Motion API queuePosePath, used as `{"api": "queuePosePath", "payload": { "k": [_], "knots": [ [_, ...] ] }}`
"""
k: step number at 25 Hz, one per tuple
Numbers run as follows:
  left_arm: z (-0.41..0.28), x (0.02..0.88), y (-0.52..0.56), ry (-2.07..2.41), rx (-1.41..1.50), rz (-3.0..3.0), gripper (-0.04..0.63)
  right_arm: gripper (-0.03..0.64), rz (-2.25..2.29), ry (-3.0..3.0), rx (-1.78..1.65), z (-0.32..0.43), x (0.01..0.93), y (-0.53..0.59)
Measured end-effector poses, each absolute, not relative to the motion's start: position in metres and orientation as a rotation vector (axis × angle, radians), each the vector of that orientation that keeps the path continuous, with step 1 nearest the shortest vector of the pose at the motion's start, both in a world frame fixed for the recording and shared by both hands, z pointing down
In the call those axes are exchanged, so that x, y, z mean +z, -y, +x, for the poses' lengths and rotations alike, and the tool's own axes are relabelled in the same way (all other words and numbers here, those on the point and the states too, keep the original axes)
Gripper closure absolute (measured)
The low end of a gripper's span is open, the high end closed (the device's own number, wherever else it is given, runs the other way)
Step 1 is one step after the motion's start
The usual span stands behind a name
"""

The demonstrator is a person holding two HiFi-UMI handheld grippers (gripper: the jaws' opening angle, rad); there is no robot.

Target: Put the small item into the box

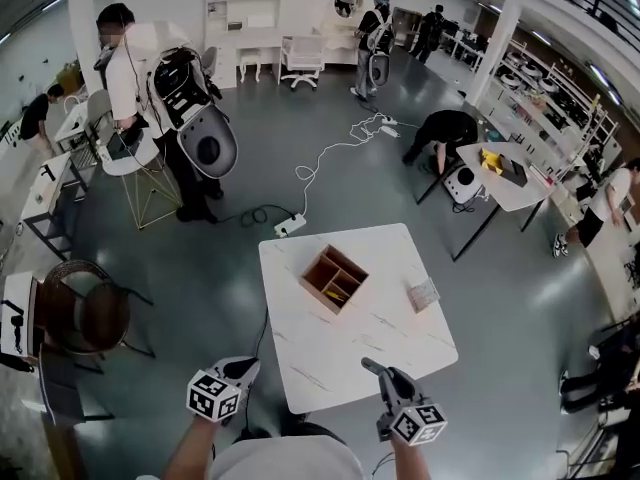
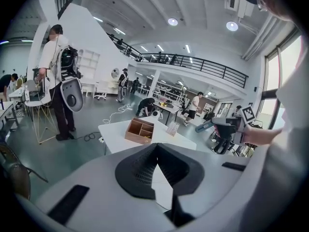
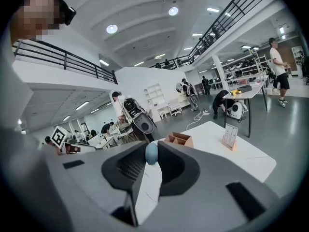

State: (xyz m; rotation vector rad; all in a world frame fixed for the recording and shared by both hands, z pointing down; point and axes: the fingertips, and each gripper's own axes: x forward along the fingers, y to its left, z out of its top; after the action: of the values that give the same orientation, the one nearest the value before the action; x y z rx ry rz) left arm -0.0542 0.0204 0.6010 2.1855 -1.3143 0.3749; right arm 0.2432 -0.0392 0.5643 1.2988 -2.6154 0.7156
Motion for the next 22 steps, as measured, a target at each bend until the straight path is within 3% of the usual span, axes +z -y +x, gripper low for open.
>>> {"api": "queuePosePath", "payload": {
  "k": [22],
  "knots": [
    [-0.023,0.615,0.057,1.375,0.450,2.112,0.581,0.534,1.163,2.639,0.816,0.259,0.607,0.135]
  ]
}}
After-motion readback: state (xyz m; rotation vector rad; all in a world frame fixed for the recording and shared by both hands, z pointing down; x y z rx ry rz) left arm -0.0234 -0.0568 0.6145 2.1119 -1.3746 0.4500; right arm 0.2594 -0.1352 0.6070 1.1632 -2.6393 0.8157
